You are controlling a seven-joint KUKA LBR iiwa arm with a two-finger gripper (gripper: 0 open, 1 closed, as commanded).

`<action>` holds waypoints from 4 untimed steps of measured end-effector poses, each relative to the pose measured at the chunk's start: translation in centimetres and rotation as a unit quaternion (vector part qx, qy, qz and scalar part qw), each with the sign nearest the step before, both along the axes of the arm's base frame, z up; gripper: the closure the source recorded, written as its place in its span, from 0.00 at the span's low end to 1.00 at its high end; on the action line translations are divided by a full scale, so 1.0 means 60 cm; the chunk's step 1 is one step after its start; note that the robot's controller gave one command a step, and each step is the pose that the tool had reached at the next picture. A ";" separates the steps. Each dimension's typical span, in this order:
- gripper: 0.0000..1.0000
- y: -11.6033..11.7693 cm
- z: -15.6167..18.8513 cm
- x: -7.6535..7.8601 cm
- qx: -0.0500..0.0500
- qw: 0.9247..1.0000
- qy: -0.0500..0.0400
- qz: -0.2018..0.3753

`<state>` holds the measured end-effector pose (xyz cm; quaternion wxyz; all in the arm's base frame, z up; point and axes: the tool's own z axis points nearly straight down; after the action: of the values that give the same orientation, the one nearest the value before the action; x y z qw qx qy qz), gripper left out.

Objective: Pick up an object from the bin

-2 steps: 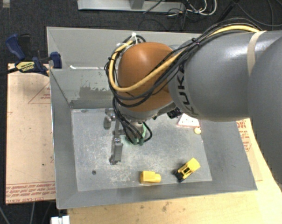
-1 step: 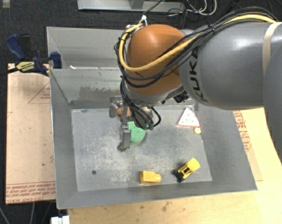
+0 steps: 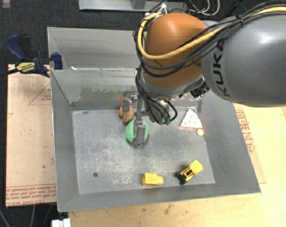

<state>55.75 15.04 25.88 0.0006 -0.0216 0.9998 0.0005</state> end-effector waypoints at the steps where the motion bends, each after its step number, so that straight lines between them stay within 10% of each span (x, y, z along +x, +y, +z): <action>1: 0.00 -0.055 -0.001 0.065 0.001 0.999 -0.003 -0.051; 3: 0.00 -0.105 -0.079 0.051 0.000 0.992 -0.001 0.130; 4: 0.00 -0.128 -0.142 0.077 0.000 0.992 -0.001 0.127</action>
Offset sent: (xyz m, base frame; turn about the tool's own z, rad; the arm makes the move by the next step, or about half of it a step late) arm 0.0237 -0.0563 -0.0465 -0.1579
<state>60.37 7.39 17.34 0.0020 -0.1482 0.9889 0.0006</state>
